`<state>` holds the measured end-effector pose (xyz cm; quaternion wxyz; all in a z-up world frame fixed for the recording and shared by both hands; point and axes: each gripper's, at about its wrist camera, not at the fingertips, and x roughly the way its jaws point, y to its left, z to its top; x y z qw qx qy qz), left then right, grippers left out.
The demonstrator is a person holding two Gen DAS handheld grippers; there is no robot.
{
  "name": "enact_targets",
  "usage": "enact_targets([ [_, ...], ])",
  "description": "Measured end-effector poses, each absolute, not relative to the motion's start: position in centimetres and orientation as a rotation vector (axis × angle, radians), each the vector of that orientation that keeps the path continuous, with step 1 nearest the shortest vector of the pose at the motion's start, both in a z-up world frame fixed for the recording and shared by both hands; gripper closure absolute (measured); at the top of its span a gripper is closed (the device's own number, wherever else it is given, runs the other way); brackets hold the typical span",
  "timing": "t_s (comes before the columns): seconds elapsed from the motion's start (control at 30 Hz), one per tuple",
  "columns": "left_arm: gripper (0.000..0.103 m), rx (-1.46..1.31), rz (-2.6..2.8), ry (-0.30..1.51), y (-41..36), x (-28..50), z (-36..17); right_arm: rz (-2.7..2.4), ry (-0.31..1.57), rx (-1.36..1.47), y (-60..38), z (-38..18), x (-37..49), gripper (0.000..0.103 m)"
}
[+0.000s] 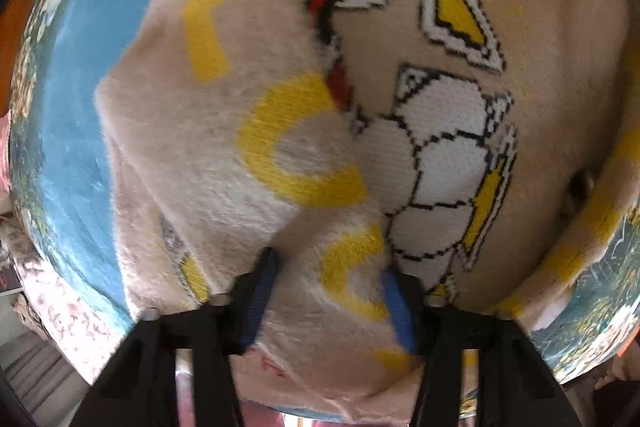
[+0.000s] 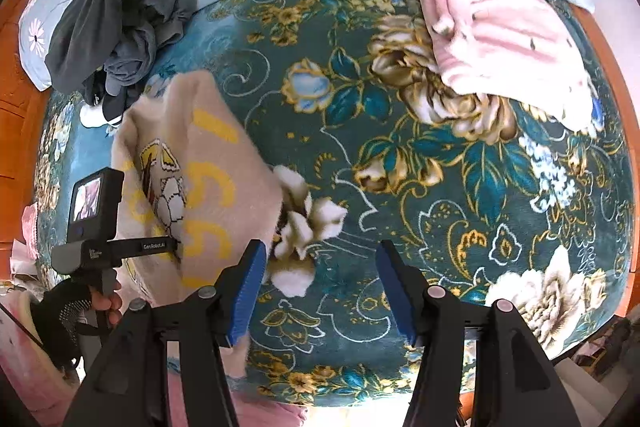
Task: Fold clothes
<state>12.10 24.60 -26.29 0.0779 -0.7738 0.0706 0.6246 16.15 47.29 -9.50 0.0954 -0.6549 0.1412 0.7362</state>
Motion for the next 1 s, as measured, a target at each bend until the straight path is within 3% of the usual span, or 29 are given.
enact_targets([
  [0.07, 0.095, -2.310, 1.866, 0.204, 23.5, 11.8, -25.9, 2.197, 0.416, -1.939, 46.1, -9.0, 15.3, 0.045],
  [0.23, 0.096, -2.185, 1.987, 0.082, 17.7, 9.5, -22.4, 2.257, 0.400, -1.934, 41.6, -7.6, 12.7, 0.045],
  [0.5, 0.096, -2.068, 2.264, -0.189, 0.6, 1.9, -17.4, 2.314, 0.391, -1.939, 32.3, -6.6, 9.9, 0.045],
  [0.6, 0.096, -2.101, 2.294, -0.287, -4.8, -0.4, -18.3, 2.330, 0.357, -1.951, 28.9, -6.2, 9.0, 0.045],
  [0.77, 0.096, -2.130, 2.293, -0.298, -8.4, -3.6, -20.6, 2.353, 0.254, -1.938, 25.2, -4.5, 7.6, 0.045],
  [1.0, 0.096, -2.229, 2.238, -0.457, -12.3, -5.2, -23.4, 2.261, 0.280, -1.860, 26.1, -3.2, 7.5, 0.045],
])
